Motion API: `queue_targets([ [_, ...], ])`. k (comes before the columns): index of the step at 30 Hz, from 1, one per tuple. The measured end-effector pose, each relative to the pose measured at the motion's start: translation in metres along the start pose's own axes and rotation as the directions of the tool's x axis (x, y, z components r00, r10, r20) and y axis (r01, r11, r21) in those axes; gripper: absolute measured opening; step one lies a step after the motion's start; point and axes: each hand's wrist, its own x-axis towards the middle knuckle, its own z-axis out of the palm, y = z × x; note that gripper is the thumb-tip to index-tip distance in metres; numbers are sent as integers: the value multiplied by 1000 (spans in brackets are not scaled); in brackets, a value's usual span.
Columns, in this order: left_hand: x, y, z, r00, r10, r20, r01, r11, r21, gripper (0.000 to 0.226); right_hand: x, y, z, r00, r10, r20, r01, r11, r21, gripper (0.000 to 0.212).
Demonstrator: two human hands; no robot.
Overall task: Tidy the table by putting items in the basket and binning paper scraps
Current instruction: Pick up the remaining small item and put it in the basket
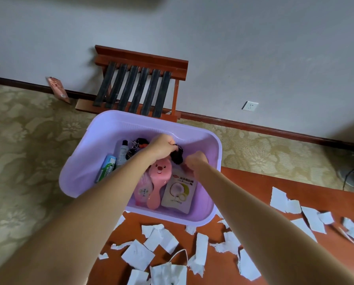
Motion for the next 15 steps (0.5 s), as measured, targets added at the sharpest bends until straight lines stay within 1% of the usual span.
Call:
queue_targets([
  [1,1,0,-1,1000,3,-18,-2,998,66,19,-7,-3,-2,996,-88,-29,81,978,-192,31],
  [2,2,-2,-1,999,4,-38,0,994,110,21,-14,-5,-5,993,-121,-16,110,947,-303,32],
  [3,4,-4,0,998,-4,-66,13,991,135,22,-15,-7,-7,992,-124,-22,109,931,-349,30],
  [4,7,-7,1,995,-17,-95,32,987,156,23,-18,-9,-8,993,-115,-13,105,942,-319,26],
  [5,9,-9,3,992,-31,-122,53,982,179,22,-19,-11,-9,997,-59,-44,46,968,-247,22],
  [6,10,-10,4,988,-41,-148,70,977,199,22,-17,-9,-8,1000,-25,-19,22,989,-144,26],
  [7,10,-10,5,985,-44,-168,81,973,217,22,-10,-5,-3,1000,15,8,-15,1000,26,34],
  [8,10,-9,6,982,-41,-184,84,969,232,22,-6,0,-1,999,-1,49,-7,984,177,38],
  [9,9,-8,7,980,-34,-198,83,966,245,22,-5,1,1,999,-9,43,-3,964,266,38],
  [10,9,-8,8,977,-31,-209,85,963,254,23,0,2,6,999,37,39,-48,944,325,37],
  [12,8,-8,7,977,-38,-208,91,964,251,23,9,6,12,995,82,53,-95,934,344,35],
  [15,9,-11,2,987,-11,-160,42,980,196,26,10,2,13,999,37,-1,-35,943,331,25],
])
